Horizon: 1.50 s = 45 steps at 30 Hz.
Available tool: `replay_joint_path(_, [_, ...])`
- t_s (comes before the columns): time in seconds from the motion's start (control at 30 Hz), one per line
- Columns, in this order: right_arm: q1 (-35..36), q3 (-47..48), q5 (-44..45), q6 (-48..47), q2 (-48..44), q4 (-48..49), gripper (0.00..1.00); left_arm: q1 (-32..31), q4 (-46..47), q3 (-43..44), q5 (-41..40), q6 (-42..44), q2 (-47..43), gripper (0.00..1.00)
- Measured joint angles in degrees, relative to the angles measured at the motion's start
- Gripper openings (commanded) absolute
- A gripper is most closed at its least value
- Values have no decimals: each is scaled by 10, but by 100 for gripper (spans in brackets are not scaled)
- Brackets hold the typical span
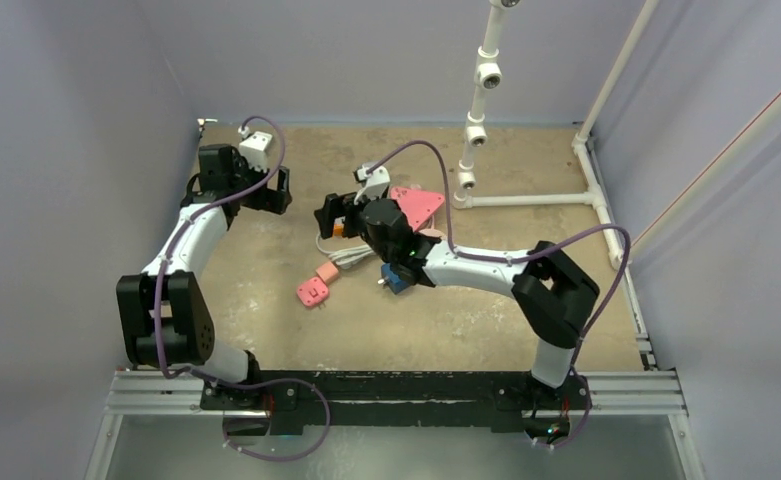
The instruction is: Insert the plug
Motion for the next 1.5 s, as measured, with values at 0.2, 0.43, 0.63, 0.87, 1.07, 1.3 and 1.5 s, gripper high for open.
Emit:
replay_joint_path(0.2, [0,50,-17,40,61,-79,99,11,-5,16,-6,-5,15,99])
replay_joint_path(0.43, [0,120,-30,96,128,-148,97,12,-8,27,-9,-1,22,99])
replay_joint_path(0.63, [-2,159,-34,127,180,-193,94,12,-8,34,-9,0,22,99])
replay_joint_path(0.87, [-15,179,-42,147,206,-223,88,12,-7,34,-10,0,22,98])
replay_joint_path(1.07, [-23,226,-42,147,245,-232,85,12,-2,34,-13,0,22,96])
replay_joint_path(1.3, [-22,244,-32,138,264,-232,81,12,2,40,-17,0,22,93])
replay_joint_path(1.5, [-16,263,-21,127,302,-240,78,13,8,42,-17,0,22,90])
